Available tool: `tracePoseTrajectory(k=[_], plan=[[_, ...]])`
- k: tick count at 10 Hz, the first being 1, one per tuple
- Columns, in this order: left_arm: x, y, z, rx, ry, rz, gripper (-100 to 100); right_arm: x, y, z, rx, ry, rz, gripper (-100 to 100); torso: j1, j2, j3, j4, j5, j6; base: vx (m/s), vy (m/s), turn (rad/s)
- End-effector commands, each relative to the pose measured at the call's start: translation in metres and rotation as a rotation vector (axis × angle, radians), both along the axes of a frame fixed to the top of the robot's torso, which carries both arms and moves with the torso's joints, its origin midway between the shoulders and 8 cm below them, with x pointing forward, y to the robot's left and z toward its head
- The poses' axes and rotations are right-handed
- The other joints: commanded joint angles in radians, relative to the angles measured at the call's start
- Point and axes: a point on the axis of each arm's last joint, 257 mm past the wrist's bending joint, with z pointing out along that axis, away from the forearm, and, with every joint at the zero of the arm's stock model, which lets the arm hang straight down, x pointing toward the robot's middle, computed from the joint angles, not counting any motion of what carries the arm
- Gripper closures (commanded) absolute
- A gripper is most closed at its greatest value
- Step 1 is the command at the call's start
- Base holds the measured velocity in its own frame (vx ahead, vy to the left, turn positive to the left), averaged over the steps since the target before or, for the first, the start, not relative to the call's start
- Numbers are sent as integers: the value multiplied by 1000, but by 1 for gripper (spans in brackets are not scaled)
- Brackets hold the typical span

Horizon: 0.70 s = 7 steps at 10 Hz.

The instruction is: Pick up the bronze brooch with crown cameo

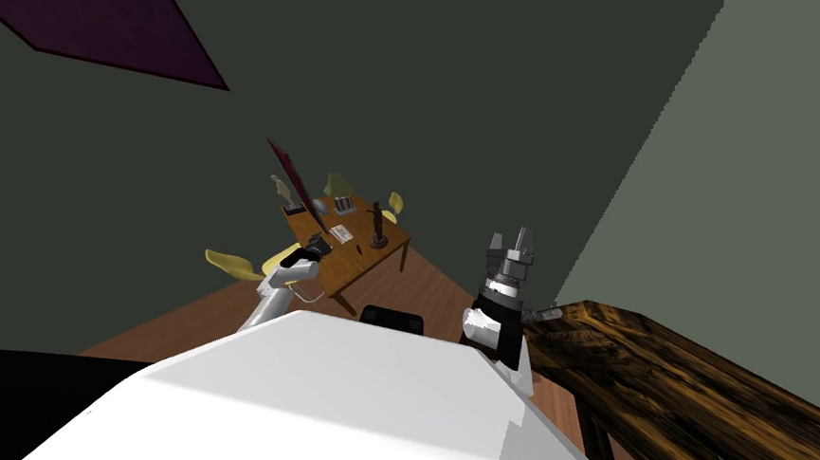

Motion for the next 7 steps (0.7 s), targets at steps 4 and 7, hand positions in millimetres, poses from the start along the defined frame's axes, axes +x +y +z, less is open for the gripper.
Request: tracePoseTrajectory(k=[4, 7], plan=[[-7, 3, -50, -180, 116, 54, -100, 0, 0, 0, 0, 0, 0, 0, 0, 0, 0, 0, 0, 0, 52, -55, -12], [-15, 3, -73, -235, 165, 76, -100, 0, 0, 0, 0, 0, 0, 0, 0, 0, 0, 0, 0, 0, 42, -36, -5]])
